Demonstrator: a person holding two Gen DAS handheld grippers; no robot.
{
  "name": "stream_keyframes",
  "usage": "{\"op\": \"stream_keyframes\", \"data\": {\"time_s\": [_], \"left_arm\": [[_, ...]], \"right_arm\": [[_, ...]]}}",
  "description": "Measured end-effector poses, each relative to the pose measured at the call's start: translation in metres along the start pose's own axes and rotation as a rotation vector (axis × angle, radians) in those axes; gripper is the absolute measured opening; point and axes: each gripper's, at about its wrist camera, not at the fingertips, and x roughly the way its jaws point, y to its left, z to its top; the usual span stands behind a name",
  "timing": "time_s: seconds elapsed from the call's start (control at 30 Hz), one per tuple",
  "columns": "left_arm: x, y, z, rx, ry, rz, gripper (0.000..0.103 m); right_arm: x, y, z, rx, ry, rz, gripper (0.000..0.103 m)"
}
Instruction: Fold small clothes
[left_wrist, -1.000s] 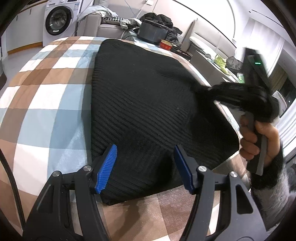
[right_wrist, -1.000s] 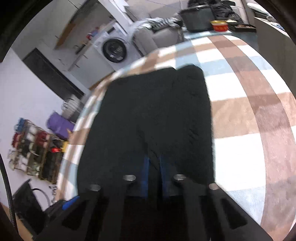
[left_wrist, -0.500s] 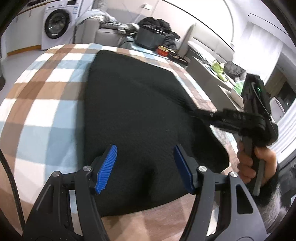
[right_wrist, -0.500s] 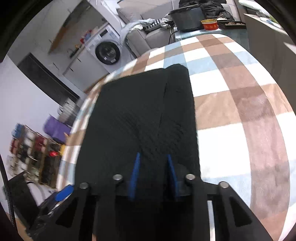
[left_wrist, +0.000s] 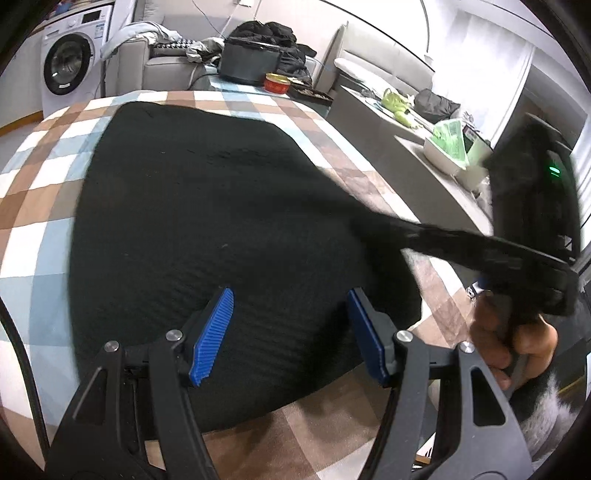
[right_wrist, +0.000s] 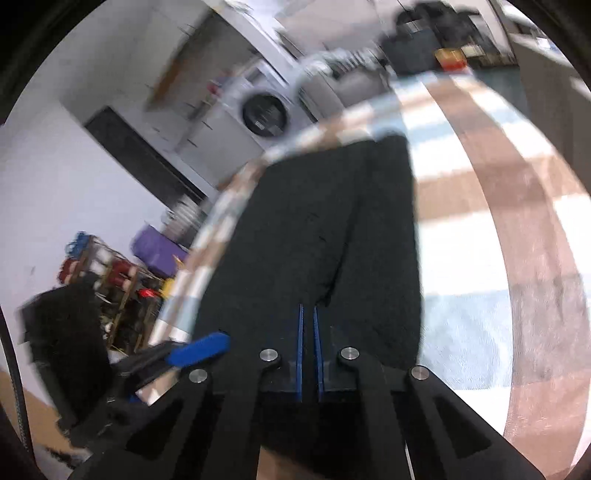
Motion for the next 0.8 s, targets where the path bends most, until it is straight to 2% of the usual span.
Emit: {"op": "stream_keyframes", "data": {"time_s": [0.07,0.1,0.17,0.2,0.23,0.3,0.37,0.4,0.47,0.53,0.7,0.8], "left_arm": [[-0.007,0.002,0.000,-0.003,-0.007,0.009,0.064],[-0.007,0.003,0.000,-0.005,-0.010,0.019,0.065],[-0.006,0.005,0.001,-0.018,-0.008,0.031,0.065],[-0.003,0.006,0.001,-0.025,0.001,0.028,0.065],[-0.001,0.007,0.001,-0.027,0.008,0.029,0.065],[0.004,0.005,-0.001,-0.014,0.010,0.032,0.065],[0.009,0.003,-0.004,0.005,0.019,0.046,0.065],[0.012,0.000,-0.006,0.017,0.024,0.055,0.065],[0.016,-0.003,-0.009,0.041,0.034,0.070,0.066],[0.021,-0.007,-0.011,0.060,0.037,0.082,0.067],[0.023,-0.006,-0.013,0.059,0.046,0.070,0.067],[0.022,-0.003,-0.013,0.052,0.047,0.057,0.068]], "right_arm": [[-0.012,0.006,-0.003,-0.009,-0.034,0.003,0.005],[-0.013,0.003,-0.007,0.003,-0.037,-0.033,0.005],[-0.007,-0.011,-0.019,0.049,-0.001,-0.105,0.005],[0.003,-0.021,-0.025,0.095,0.045,-0.133,0.005],[0.009,-0.026,-0.029,0.117,0.076,-0.142,0.005],[0.009,-0.031,-0.028,0.129,0.072,-0.123,0.008],[0.008,-0.034,-0.022,0.156,0.095,-0.103,0.017],[0.006,-0.035,-0.018,0.169,0.094,-0.101,0.019],[0.003,-0.036,-0.010,0.164,0.077,-0.118,0.027],[0.007,-0.039,0.004,0.153,0.055,-0.129,0.031],[0.030,-0.050,0.037,0.183,0.072,-0.122,0.034],[0.054,-0.056,0.050,0.205,0.112,-0.101,0.034]]}}
